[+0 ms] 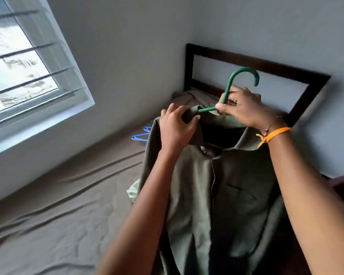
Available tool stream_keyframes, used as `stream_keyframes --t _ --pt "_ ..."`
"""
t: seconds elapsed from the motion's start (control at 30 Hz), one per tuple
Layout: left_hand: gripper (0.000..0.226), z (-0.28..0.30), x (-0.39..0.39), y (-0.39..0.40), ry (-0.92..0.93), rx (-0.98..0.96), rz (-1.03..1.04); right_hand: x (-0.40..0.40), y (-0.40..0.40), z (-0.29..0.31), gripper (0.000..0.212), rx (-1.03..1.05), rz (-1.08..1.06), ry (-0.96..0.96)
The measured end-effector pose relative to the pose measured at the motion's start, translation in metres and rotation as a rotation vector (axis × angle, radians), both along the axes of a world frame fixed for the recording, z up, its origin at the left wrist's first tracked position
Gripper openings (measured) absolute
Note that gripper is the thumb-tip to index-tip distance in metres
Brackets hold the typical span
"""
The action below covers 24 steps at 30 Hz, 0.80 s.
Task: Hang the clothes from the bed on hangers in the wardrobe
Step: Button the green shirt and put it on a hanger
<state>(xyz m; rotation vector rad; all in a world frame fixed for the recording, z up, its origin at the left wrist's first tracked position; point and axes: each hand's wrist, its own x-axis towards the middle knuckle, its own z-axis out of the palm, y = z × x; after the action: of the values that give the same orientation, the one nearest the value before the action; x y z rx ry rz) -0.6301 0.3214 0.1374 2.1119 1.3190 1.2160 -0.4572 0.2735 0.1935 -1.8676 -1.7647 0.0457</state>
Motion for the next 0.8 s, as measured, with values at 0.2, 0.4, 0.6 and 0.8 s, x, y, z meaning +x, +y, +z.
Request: stream_keyframes --t 0.2,0.4,0.6,0.8 --pt "0.026 0.041 0.031 -0.060 -0.137 0.110 -0.208 0.009 -0.087 0.047 0.016 0.013 -0.082 0.036" --pt "0.031 0.053 0.066 -0.123 -0.083 0.261 -0.291 0.017 -0.168 0.072 0.022 -0.069 -0.123 0.212" --pt "0.036 0.080 0.089 -0.174 -0.051 0.414 -0.283 0.028 -0.230 0.085 0.027 0.227 -0.400 -0.023" --pt "0.033 0.111 0.082 -0.212 -0.134 0.350 -0.191 -0.009 -0.311 0.023 0.014 0.972 -0.716 0.251"
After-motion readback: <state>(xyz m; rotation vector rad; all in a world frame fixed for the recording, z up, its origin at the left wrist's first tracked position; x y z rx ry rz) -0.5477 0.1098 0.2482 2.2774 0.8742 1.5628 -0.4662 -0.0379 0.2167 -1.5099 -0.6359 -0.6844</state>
